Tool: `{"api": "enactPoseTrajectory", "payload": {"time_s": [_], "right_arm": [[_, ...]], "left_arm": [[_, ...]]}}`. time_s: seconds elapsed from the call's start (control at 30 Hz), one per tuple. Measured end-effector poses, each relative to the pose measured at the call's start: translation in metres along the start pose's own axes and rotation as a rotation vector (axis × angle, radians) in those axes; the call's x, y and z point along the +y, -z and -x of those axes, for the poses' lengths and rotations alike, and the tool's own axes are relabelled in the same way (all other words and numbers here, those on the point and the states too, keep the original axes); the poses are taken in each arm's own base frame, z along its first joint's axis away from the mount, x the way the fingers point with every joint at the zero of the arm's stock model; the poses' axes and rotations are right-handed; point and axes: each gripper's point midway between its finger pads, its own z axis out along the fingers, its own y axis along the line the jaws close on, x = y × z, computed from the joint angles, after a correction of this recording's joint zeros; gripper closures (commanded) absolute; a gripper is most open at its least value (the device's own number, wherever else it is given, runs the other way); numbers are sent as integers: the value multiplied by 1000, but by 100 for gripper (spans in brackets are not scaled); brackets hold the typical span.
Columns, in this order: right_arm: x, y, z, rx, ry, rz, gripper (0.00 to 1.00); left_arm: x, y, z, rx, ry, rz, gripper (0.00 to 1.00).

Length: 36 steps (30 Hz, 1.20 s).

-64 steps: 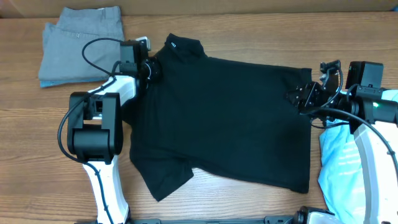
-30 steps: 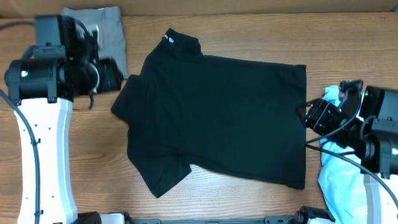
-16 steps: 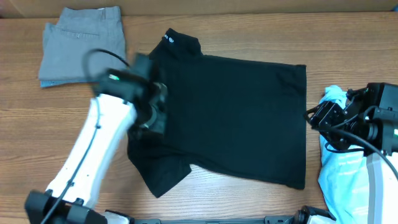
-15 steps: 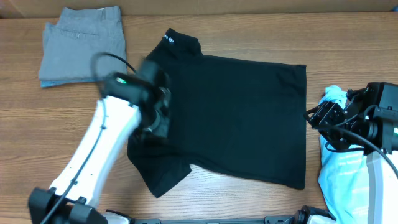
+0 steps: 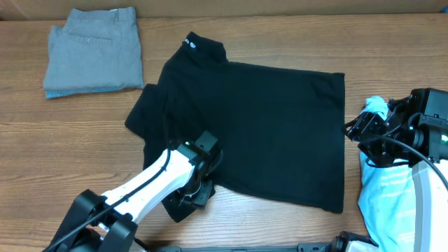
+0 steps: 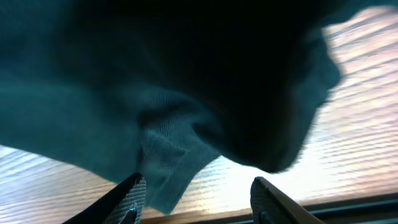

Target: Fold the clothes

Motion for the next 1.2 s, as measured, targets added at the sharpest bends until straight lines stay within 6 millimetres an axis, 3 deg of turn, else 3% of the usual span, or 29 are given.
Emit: {"api": "enactPoseTrajectory", "payload": {"time_s": [0.2, 0.33, 0.43, 0.7, 0.97, 1.03, 1.2], "right_arm": [[0, 0, 0, 0, 0, 0, 35], [0, 0, 0, 0, 1, 0, 35], [0, 0, 0, 0, 0, 0, 35], [0, 0, 0, 0, 0, 0, 36], [0, 0, 0, 0, -1, 0, 36], [0, 0, 0, 1, 0, 0, 36], [0, 0, 0, 0, 0, 1, 36]], "left_arm": [[-1, -18, -15, 61, 11, -26, 39], [0, -28, -20, 78, 14, -29, 47], [1, -30, -23, 83, 23, -24, 60], [4, -35, -24, 109, 72, 0, 67], [8, -40, -32, 216, 111, 43, 86], [8, -40, -33, 224, 115, 50, 94], [9, -38, -32, 234, 126, 61, 96]]}}
